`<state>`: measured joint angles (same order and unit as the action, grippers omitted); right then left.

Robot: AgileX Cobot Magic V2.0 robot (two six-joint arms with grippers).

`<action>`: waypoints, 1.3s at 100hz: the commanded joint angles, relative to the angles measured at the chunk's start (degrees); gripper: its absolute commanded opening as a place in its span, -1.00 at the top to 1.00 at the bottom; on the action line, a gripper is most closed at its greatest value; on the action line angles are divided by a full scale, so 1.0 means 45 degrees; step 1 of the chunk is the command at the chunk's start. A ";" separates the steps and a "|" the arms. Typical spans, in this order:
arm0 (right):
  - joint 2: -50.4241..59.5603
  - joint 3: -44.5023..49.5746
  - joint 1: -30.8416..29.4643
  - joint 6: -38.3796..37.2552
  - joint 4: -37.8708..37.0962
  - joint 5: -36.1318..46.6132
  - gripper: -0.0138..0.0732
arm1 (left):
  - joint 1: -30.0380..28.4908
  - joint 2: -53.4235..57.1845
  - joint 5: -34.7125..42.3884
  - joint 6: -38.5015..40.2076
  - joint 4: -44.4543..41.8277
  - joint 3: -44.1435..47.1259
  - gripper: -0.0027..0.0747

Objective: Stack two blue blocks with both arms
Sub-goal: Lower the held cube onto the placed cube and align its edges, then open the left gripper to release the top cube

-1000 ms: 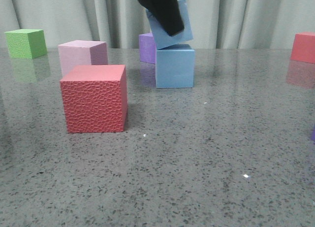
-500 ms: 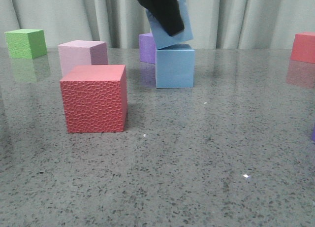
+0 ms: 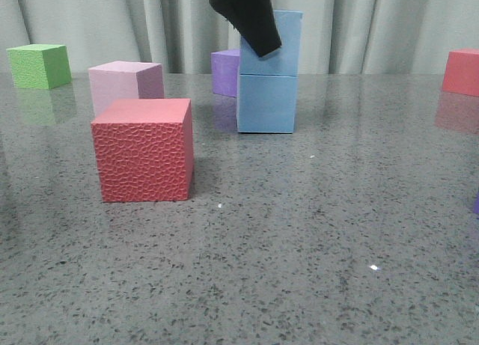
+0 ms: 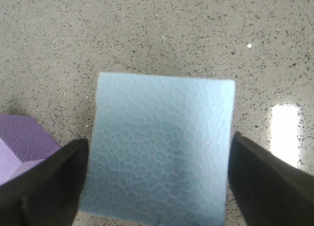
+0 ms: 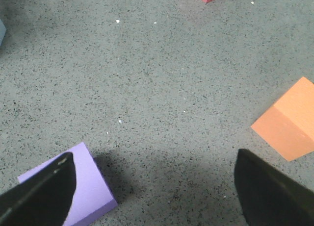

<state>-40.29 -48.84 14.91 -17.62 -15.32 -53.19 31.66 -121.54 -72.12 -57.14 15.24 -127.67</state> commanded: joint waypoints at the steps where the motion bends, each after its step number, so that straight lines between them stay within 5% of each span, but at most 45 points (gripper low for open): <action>1: 0.0029 -0.0309 -0.0096 0.0099 -0.0397 0.0806 -0.80 | 0.0088 0.0731 -0.0261 0.0045 0.0430 -0.0403 -0.64; 73: 0.0029 -0.0309 -0.0096 0.0099 -0.0394 0.0817 -0.80 | 0.0088 0.1628 -0.0261 0.1133 0.0407 -0.0403 -0.68; 130: 0.0029 -0.0309 -0.0096 0.0099 -0.0394 0.0817 -0.80 | -0.1103 0.4601 -0.0178 0.4929 0.0233 -0.0403 -0.68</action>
<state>-40.29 -48.84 14.91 -17.62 -15.32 -53.19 28.44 -106.05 -72.44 -38.71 15.01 -127.67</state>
